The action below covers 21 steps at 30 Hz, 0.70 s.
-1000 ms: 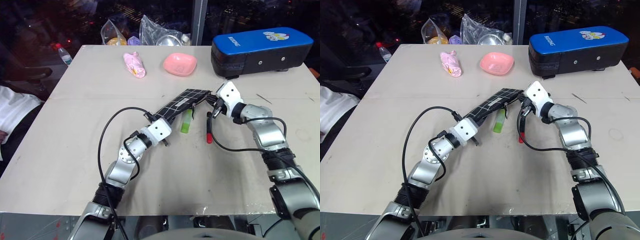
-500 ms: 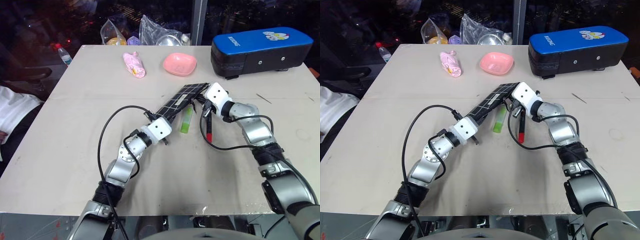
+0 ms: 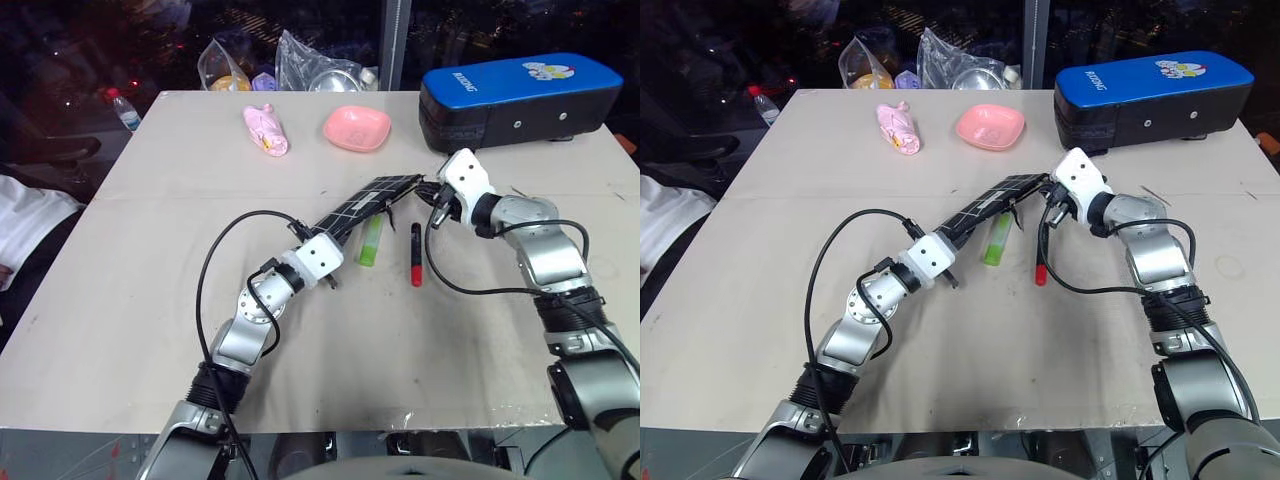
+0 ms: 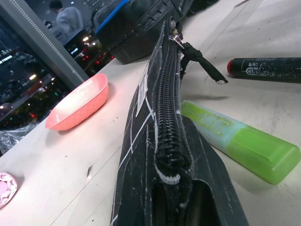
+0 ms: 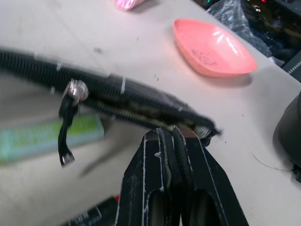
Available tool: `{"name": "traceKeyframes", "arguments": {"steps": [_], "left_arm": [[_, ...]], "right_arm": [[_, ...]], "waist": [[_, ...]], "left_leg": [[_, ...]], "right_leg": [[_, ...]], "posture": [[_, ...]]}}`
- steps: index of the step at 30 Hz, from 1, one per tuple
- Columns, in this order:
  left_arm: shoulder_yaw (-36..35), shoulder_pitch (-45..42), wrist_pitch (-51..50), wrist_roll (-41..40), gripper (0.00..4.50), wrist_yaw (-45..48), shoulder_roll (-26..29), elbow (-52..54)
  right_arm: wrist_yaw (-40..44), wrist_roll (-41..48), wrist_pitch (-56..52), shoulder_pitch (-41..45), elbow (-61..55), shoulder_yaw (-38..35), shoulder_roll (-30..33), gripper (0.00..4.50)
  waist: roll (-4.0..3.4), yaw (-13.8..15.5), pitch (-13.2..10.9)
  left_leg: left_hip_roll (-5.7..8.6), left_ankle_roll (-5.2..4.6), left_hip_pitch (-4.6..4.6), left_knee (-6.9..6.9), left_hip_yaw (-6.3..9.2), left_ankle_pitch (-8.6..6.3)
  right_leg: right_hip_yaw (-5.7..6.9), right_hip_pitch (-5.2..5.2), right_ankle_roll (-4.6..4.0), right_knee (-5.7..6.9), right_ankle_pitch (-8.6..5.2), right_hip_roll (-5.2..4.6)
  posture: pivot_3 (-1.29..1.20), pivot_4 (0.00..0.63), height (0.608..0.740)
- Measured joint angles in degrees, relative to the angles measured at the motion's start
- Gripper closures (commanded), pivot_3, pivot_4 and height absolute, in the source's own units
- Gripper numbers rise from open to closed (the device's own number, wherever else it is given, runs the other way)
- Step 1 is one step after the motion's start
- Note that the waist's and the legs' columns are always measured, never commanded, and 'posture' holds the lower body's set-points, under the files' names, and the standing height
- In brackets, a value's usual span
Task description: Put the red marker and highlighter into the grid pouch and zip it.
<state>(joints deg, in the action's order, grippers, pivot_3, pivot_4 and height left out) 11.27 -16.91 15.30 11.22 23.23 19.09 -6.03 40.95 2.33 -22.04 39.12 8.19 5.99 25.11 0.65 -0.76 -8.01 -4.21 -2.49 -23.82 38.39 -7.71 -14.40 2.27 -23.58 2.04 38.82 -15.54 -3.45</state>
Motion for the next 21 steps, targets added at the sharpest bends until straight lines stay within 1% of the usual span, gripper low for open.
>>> {"name": "traceKeyframes", "arguments": {"steps": [8,17,19,21], "left_arm": [[0.02,-0.04,0.07,0.01,4.5,0.04,-0.08,0.0],[0.02,0.06,0.07,0.03,4.5,0.07,0.0,0.0],[0.03,0.06,0.11,0.07,4.5,0.18,0.27,0.0],[0.03,0.03,0.2,0.07,4.5,0.28,0.6,0.0]], "right_arm": [[-2.08,0.11,-2.09,0.01,-0.18,1.02,-2.93,4.4],[-2.71,-0.25,-2.16,0.16,2.94,2.27,-3.9,4.4],[-2.55,-1.59,-0.18,0.91,4.7,3.77,-4.09,4.4],[-1.58,-4.19,4.26,2.16,6.58,6.86,-4.02,4.4]], "waist": [[0.0,0.02,0.0],[0.0,0.01,0.0],[-0.01,-0.07,-0.01],[-0.01,-0.13,-0.01]], "left_leg": [[0.01,0.0,-0.01,0.0,-0.01,0.0],[0.01,0.0,-0.01,0.0,0.0,0.0],[0.02,0.0,-0.01,-0.01,-0.01,0.0],[0.02,0.0,0.0,-0.01,-0.01,0.0]], "right_leg": [[0.0,0.0,0.0,0.0,0.0,-0.01],[0.0,-0.01,0.0,0.0,0.0,0.0],[0.0,-0.02,0.0,0.0,0.0,0.0],[0.0,-0.03,0.0,0.0,0.0,0.01]], "posture": [[0.0,0.15,0.74],[0.0,0.15,0.74],[0.0,0.15,0.74],[0.0,0.15,0.74]]}}
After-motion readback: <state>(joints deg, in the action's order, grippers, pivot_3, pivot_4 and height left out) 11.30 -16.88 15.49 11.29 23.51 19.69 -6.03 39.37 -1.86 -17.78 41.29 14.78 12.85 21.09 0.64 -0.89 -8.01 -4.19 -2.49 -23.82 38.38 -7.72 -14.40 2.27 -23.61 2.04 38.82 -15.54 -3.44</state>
